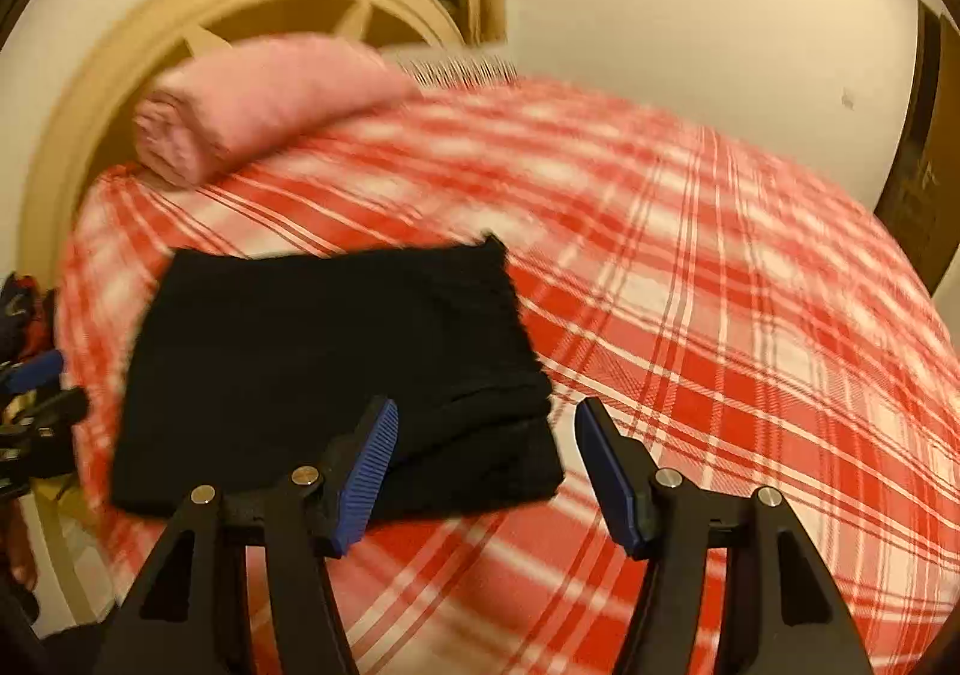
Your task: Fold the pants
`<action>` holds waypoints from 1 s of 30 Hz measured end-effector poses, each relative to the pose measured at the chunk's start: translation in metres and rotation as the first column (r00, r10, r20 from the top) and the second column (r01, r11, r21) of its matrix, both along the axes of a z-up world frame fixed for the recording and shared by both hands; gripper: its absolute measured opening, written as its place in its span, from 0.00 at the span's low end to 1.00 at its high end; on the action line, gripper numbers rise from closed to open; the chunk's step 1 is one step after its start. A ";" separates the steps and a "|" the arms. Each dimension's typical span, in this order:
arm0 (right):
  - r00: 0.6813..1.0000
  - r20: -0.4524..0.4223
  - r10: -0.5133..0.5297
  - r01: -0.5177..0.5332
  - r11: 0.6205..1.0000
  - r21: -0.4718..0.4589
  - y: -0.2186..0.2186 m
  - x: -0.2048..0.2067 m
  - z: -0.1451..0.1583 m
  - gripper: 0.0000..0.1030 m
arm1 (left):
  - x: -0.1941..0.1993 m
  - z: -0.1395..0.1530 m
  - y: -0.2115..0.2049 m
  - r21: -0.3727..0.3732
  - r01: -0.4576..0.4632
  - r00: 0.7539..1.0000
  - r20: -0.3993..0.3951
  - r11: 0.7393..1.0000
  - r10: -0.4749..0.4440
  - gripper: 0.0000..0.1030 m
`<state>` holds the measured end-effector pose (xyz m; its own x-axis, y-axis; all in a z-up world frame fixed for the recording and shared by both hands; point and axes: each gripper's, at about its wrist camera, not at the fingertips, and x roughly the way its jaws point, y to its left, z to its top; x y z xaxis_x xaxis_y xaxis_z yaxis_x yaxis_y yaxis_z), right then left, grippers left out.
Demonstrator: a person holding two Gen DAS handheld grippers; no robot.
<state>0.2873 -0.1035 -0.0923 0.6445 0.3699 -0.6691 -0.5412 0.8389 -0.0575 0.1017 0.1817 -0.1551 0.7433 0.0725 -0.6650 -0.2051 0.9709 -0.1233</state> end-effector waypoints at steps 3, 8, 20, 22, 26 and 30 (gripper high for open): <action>0.999 0.049 0.006 -0.008 0.999 0.053 -0.016 -0.031 0.024 0.66 | -0.022 0.012 -0.013 0.002 0.012 1.000 0.028 1.000 -0.012 0.83; 0.995 0.102 0.000 -0.010 0.995 0.101 -0.028 -0.066 0.047 0.70 | -0.037 0.041 -0.035 0.005 0.038 0.994 0.102 0.999 -0.039 0.90; 0.990 0.138 0.015 -0.033 0.992 0.123 -0.032 -0.097 0.056 0.70 | -0.051 0.061 -0.049 0.048 0.040 0.983 0.180 0.998 -0.048 0.98; 0.990 0.140 0.012 -0.030 0.991 0.127 -0.035 -0.098 0.057 0.70 | -0.053 0.062 -0.050 0.046 0.037 0.982 0.183 0.998 -0.045 0.98; 0.989 0.144 0.014 -0.032 0.992 0.125 -0.036 -0.102 0.057 0.70 | -0.056 0.061 -0.052 0.044 0.032 0.982 0.185 0.998 -0.040 0.98; 0.989 0.144 0.018 -0.037 0.991 0.129 -0.036 -0.103 0.057 0.70 | -0.056 0.061 -0.053 0.045 0.032 0.981 0.187 0.998 -0.040 0.98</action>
<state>0.1842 -0.1390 -0.0355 0.7179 0.4670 -0.5163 -0.5584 0.8292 -0.0264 0.0456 0.1292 -0.0944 0.8575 0.0678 -0.5101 -0.1466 0.9824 -0.1159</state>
